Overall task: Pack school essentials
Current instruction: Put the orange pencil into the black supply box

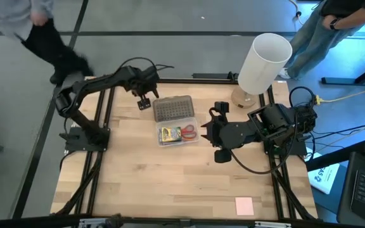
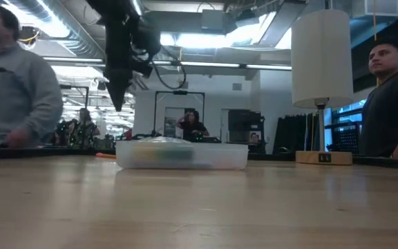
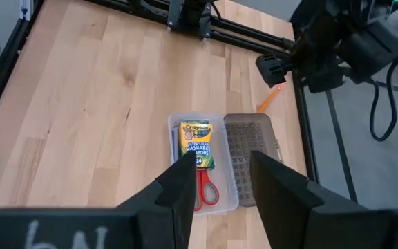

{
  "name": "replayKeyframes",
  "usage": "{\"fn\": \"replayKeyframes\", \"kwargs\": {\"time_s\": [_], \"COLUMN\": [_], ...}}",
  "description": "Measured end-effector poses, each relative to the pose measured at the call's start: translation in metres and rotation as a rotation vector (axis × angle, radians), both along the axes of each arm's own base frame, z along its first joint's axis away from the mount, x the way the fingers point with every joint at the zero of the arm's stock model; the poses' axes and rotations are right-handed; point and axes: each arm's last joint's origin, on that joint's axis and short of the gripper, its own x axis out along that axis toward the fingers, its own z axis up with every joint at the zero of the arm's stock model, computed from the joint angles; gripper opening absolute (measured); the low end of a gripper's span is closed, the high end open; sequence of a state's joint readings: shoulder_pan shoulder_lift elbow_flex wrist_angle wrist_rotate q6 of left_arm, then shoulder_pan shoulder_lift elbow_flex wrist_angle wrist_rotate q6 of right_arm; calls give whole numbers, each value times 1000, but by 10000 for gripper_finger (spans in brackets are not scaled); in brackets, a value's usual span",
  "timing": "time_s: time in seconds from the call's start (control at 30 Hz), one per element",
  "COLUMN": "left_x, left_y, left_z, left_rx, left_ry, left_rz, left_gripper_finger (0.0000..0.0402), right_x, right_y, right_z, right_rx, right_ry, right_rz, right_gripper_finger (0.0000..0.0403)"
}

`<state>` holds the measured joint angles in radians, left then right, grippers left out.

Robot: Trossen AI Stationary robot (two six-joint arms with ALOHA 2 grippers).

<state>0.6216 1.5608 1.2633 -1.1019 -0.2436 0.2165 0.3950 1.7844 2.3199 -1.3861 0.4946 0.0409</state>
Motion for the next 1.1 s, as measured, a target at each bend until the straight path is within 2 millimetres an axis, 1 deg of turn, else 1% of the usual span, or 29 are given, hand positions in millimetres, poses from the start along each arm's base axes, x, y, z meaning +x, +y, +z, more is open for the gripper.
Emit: {"fn": "replayKeyframes", "kwargs": {"time_s": [0.1, 0.23, 0.4, 0.57, 0.7, 0.83, 0.97, 1.1], "left_x": [-6, -13, -23, -36, -42, -43, -41, -39], "left_y": [16, 33, 52, 70, 81, 89, 94, 96], "left_z": [-9, -22, -36, -50, -63, -75, -80, -80], "left_rx": [-27, -91, -139, -173, -200, -205, -182, -172], "left_ry": [37, 55, 96, 131, 155, 174, 180, 162], "left_rz": [12, 15, 9, 80, 135, 130, 89, 40], "left_gripper_finger": [343, 315, 285, 273, 273, 273, 273, 272], "right_x": [1, 3, 8, 12, 14, 14, 14, 14], "right_y": [0, -4, -20, -33, -39, -41, -41, -41], "right_z": [1, 1, 1, 1, 0, 0, 0, 0], "right_rx": [-16, 7, 11, 51, 82, 80, 80, 81], "right_ry": [-8, -19, -19, -5, 7, 8, 8, 8], "right_rz": [10, -23, -74, -86, -73, -76, -75, -75], "right_gripper_finger": [136, 136, 136, 136, 136, 136, 136, 136]}}
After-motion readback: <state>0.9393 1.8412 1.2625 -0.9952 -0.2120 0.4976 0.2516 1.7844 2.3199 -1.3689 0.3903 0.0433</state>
